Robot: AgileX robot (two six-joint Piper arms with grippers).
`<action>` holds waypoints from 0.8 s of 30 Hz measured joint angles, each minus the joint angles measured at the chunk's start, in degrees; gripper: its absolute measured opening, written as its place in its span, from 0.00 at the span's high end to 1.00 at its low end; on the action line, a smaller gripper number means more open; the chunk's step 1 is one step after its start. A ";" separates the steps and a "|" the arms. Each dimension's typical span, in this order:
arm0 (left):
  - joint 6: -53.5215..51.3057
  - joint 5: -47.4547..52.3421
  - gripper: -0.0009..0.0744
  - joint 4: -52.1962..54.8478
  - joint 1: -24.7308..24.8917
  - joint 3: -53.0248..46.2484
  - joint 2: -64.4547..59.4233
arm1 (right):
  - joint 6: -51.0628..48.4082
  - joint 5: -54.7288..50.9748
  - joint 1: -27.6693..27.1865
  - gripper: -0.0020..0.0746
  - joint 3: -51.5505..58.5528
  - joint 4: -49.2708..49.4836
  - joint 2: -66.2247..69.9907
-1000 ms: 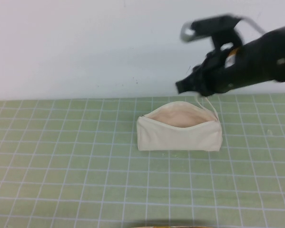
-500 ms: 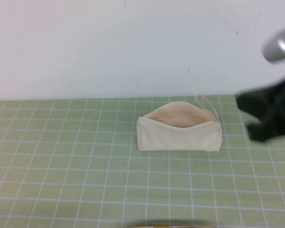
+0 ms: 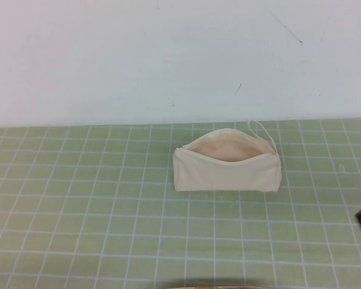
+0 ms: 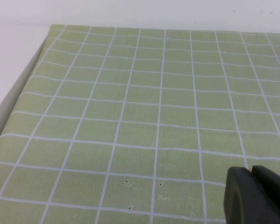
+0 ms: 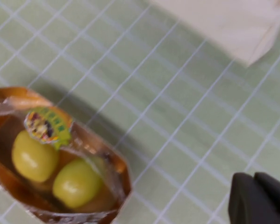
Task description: Put eraser into pencil case
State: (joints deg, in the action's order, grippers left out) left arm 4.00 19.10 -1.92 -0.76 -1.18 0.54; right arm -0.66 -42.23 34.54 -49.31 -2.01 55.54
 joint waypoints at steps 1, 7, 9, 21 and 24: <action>0.00 0.00 0.99 0.00 0.00 0.00 0.00 | 0.00 0.25 0.00 0.97 0.33 -0.95 -1.35; 0.00 0.00 0.99 0.00 0.00 0.00 0.00 | 0.00 3.71 0.00 0.97 4.32 -4.41 -12.17; 0.00 0.00 0.99 0.00 0.00 0.00 0.00 | 0.00 7.62 0.00 0.98 7.90 -5.27 -15.35; 0.00 0.00 0.99 0.00 0.00 0.00 0.00 | -0.15 22.04 -19.86 0.98 34.46 -1.09 -46.75; 0.00 0.00 0.99 0.00 0.00 0.00 0.00 | -1.06 22.56 -26.90 0.98 38.60 -0.98 -52.77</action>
State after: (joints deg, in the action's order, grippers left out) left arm 4.00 19.10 -1.92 -0.76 -1.18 0.54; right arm -1.71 -19.67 7.63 -10.72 -2.99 2.76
